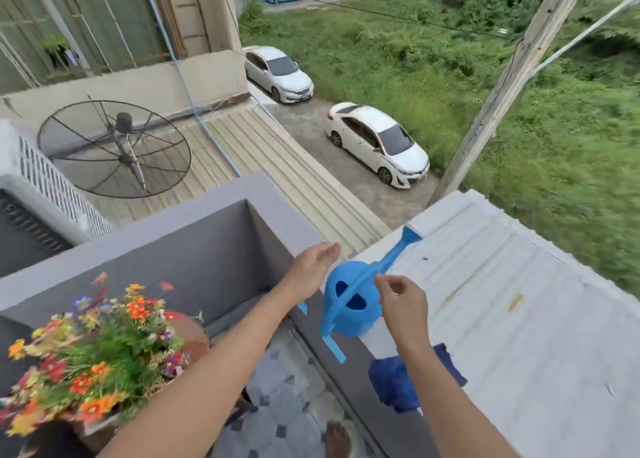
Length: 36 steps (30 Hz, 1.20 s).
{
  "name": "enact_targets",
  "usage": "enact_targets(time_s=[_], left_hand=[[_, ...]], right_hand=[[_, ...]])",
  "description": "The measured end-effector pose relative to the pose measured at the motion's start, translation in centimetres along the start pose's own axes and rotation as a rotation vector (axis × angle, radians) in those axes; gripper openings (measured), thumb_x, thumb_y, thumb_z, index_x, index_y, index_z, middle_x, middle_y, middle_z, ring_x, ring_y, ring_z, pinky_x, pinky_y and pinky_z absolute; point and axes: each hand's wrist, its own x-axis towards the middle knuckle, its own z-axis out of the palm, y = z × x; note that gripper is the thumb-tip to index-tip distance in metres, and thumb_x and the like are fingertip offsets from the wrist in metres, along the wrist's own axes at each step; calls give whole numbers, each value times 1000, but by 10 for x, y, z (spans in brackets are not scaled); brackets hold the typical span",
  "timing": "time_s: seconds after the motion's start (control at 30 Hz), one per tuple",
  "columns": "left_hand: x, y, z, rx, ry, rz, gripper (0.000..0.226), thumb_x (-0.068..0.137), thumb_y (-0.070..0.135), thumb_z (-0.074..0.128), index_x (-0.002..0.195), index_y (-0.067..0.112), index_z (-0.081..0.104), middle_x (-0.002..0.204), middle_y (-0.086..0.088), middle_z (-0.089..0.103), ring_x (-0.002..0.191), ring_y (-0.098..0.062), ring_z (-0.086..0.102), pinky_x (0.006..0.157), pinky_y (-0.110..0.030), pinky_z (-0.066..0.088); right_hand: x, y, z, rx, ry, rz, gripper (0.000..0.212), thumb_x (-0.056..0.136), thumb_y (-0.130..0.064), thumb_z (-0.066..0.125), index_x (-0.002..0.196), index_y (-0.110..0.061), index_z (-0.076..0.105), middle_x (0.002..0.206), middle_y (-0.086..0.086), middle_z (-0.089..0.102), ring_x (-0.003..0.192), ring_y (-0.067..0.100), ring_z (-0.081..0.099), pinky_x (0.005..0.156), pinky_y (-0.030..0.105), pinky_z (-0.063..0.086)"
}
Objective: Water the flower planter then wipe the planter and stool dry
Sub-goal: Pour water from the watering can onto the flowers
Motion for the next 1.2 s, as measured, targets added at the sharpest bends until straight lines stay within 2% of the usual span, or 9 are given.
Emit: enact_targets(time_s=[0.13, 0.27, 0.4, 0.53, 0.7, 0.8, 0.9, 1.03, 1.2], left_hand=[[32, -38, 45, -9, 42, -107, 60, 82, 74, 40, 111, 28, 65, 115, 6, 69, 113, -15, 61, 103, -42, 45], [46, -49, 69, -8, 63, -142, 40, 95, 46, 49, 121, 18, 63, 125, -5, 66, 120, -20, 59, 106, -38, 42], [32, -46, 71, -108, 119, -167, 34, 92, 45, 53, 116, 23, 62, 113, 2, 70, 106, -15, 65, 94, -33, 51], [-3, -47, 63, -153, 192, -169, 29, 94, 45, 53, 120, 33, 57, 110, 17, 68, 99, 4, 63, 82, -18, 49], [-54, -63, 49, -210, 283, -200, 35, 92, 52, 53, 124, 39, 53, 117, 24, 63, 109, 13, 55, 90, -19, 46], [-81, -64, 36, -275, 442, -213, 24, 94, 44, 53, 115, 33, 55, 115, 17, 63, 110, 4, 57, 85, -18, 44], [-111, -67, 21, -344, 562, -192, 21, 95, 38, 51, 115, 33, 51, 114, 9, 62, 109, -10, 60, 83, -23, 46], [-148, -61, 4, -387, 725, -171, 32, 99, 36, 47, 130, 40, 40, 122, 30, 51, 110, 19, 50, 88, -12, 43], [-196, -63, -19, -296, 956, -230, 52, 92, 57, 43, 136, 30, 44, 131, 16, 55, 121, -6, 52, 101, -36, 43]], right_hand=[[12, 20, -4, 103, -189, 180, 32, 97, -43, 61, 94, -14, 74, 92, 5, 77, 80, 21, 73, 69, 36, 60], [27, 15, 3, 250, -348, 258, 28, 99, -36, 62, 102, -11, 74, 98, 6, 78, 81, 17, 73, 67, 29, 57], [40, 7, 10, 195, -408, 233, 36, 96, -34, 66, 100, 2, 69, 99, 16, 76, 86, 23, 74, 74, 32, 58], [44, -5, 16, -41, -504, 94, 47, 94, -54, 61, 76, -11, 51, 76, 10, 57, 70, 15, 60, 69, 33, 52], [34, -24, 31, -288, -676, -41, 52, 93, -47, 65, 98, 4, 59, 79, 11, 69, 64, 14, 63, 71, 42, 58], [17, -42, 43, -426, -807, -167, 38, 96, -36, 64, 101, 1, 57, 84, 18, 69, 65, 23, 69, 57, 37, 59], [-8, -59, 57, -534, -861, -301, 24, 100, -30, 58, 91, -9, 52, 73, 11, 62, 42, 14, 58, 49, 35, 53], [-52, -78, 82, -633, -854, -553, 32, 101, -31, 54, 76, -13, 44, 68, 3, 50, 63, 24, 50, 59, 40, 47], [-97, -96, 117, -697, -903, -722, 33, 103, -36, 49, 78, -13, 47, 71, 1, 48, 70, 26, 49, 60, 33, 38]])
